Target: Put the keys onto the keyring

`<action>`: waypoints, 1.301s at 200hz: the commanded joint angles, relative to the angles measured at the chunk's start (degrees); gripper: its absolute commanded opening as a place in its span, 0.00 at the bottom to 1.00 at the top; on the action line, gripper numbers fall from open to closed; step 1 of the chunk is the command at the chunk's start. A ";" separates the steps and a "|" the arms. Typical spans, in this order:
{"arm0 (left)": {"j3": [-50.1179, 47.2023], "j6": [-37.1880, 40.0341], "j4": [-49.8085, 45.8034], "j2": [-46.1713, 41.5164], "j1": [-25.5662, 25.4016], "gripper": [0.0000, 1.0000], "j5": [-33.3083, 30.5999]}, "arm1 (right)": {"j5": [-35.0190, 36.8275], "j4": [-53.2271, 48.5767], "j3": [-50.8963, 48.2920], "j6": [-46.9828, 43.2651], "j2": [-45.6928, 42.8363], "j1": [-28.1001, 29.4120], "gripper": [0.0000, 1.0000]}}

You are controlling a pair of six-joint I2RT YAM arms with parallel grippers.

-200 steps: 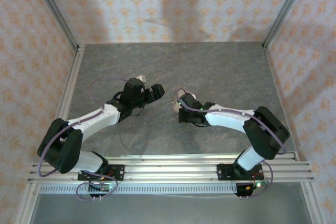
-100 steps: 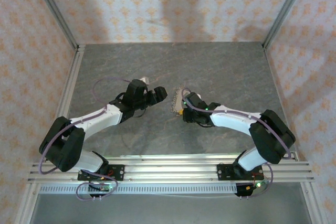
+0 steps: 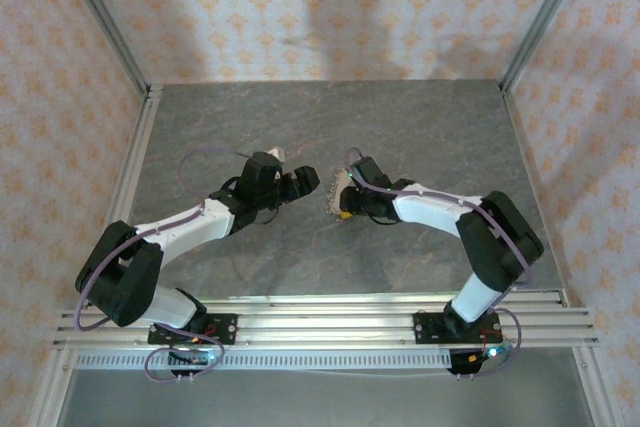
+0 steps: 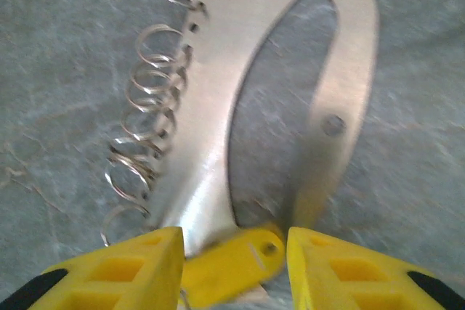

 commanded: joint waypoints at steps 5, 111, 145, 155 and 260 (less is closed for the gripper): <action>1.62 0.07 1.21 0.29 -0.39 0.87 -0.17 | -3.01 1.92 3.17 1.04 3.84 -0.08 0.39; 2.37 0.53 0.80 0.39 -0.37 0.87 -0.44 | -9.78 4.25 -9.11 4.05 -4.54 0.16 0.29; 2.67 0.57 0.58 0.38 -0.37 0.87 -0.44 | -14.44 5.84 -12.53 5.30 -8.03 0.36 0.29; 2.76 0.55 0.41 0.32 -0.40 0.87 -0.44 | -15.92 6.19 -13.35 5.44 -8.80 0.36 0.29; 3.12 0.72 -0.26 0.38 -0.40 0.87 -0.88 | -7.44 3.65 -10.24 5.60 -8.73 2.91 0.45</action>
